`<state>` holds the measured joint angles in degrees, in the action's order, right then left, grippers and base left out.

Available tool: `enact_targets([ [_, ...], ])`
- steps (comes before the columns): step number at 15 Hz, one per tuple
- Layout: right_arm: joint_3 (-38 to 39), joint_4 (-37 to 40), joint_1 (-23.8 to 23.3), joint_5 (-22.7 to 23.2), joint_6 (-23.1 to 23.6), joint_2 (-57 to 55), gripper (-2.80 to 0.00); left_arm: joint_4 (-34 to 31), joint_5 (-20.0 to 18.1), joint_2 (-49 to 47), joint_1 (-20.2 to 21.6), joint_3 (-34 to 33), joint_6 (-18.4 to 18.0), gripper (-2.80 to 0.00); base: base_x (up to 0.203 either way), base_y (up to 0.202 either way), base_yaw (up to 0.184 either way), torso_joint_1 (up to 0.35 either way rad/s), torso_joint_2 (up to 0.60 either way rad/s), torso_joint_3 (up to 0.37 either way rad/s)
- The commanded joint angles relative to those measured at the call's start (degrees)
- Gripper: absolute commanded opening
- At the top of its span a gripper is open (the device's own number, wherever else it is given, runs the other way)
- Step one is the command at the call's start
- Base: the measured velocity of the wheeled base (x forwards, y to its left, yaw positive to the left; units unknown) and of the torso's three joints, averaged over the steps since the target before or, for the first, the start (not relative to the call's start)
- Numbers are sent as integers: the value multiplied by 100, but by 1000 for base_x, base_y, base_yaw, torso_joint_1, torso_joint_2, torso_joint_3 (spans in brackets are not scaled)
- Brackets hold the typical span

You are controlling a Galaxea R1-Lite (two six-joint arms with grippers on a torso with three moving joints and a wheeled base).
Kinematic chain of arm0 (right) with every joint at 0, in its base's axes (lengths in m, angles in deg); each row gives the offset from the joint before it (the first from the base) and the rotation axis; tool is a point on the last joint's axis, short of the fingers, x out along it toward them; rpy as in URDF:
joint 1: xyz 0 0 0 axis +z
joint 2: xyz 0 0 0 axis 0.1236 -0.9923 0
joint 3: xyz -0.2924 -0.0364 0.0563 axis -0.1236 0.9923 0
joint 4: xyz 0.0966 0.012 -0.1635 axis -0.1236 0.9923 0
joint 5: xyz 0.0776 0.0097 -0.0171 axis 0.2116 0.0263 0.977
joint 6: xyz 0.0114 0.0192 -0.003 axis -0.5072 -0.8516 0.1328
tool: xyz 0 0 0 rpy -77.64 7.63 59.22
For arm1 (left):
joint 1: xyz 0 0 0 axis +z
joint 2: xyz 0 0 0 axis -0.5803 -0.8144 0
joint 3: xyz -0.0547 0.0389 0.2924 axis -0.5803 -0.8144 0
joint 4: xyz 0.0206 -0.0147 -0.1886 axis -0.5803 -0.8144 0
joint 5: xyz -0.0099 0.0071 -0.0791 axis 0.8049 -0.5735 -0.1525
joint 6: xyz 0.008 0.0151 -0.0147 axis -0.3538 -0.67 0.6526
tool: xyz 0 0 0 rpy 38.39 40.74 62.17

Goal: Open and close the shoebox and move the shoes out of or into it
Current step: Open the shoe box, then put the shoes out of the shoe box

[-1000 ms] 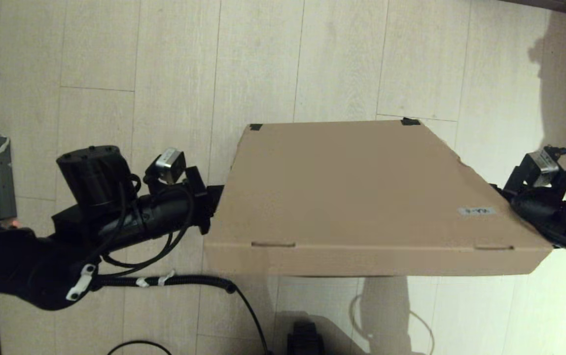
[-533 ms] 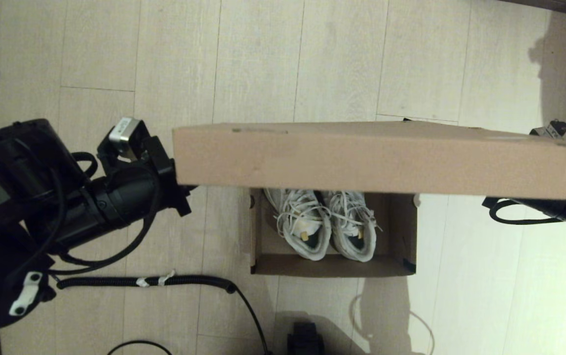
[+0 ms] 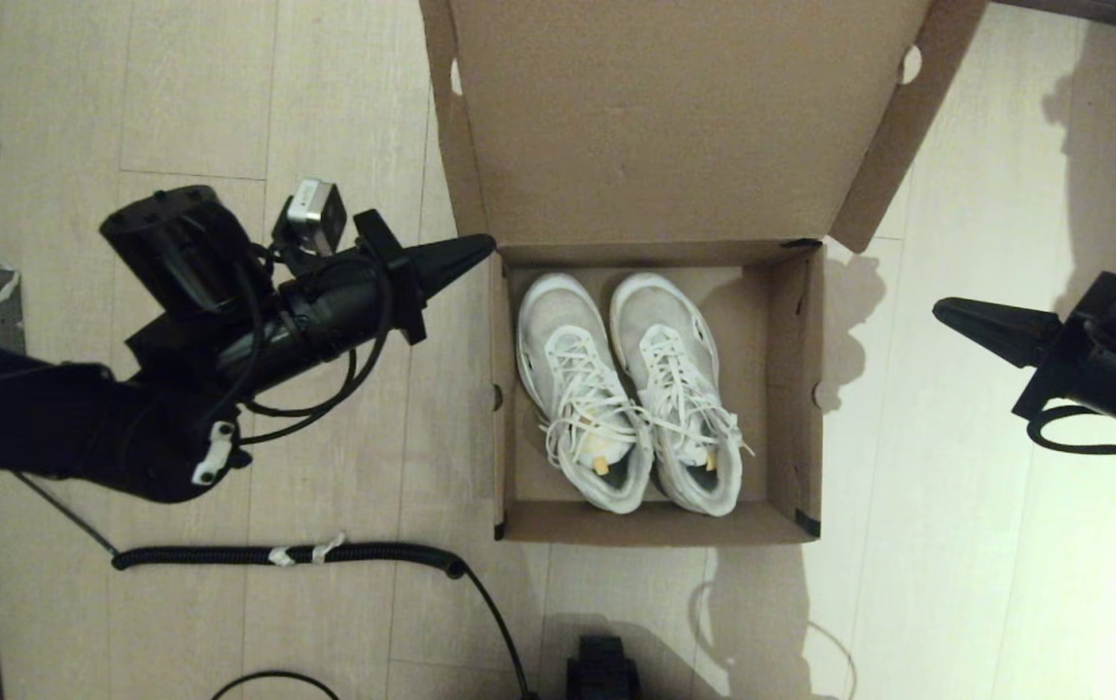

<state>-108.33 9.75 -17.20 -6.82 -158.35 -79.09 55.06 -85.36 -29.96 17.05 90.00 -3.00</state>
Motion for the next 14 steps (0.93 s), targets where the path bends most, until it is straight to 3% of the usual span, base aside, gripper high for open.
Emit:
enact_targets([
  [1,206,-48,-33,32,82,51,-280,39,-16,-512,63,211,30,-280,0,0,0,0,0,0],
  [3,240,-53,-68,34,898,-250,-280,33,-12,-230,193,-403,-66,-280,0,0,0,0,0,0],
  [5,122,-52,4,2,2123,-529,-280,-31,0,223,395,-1115,-520,-280,0,0,0,0,0,0],
  [7,-26,-49,94,-410,3559,-700,-280,-208,81,505,456,-1461,-1846,-280,0,0,0,0,0,0],
  [8,-148,-49,134,-998,4221,-770,-280,-336,270,599,438,-1523,-2701,-280,0,0,0,0,0,0],
  [9,-271,-49,257,-1800,4735,-813,-280,-448,727,632,373,-1507,-3555,-280,0,0,0,0,0,0],
  [12,-491,-69,1026,-4398,5423,-917,-280,-369,2956,-46,240,-1097,-5575,-280,0,0,0,0,0,0],
  [13,-590,-96,1305,-4981,5417,-968,-280,-104,3448,-352,226,-880,-5832,-280,0,0,0,0,0,0],
  [14,-716,-106,1529,-5200,5287,-1059,-280,198,3642,-659,221,-657,-5991,-280,0,0,0,0,0,0],
])
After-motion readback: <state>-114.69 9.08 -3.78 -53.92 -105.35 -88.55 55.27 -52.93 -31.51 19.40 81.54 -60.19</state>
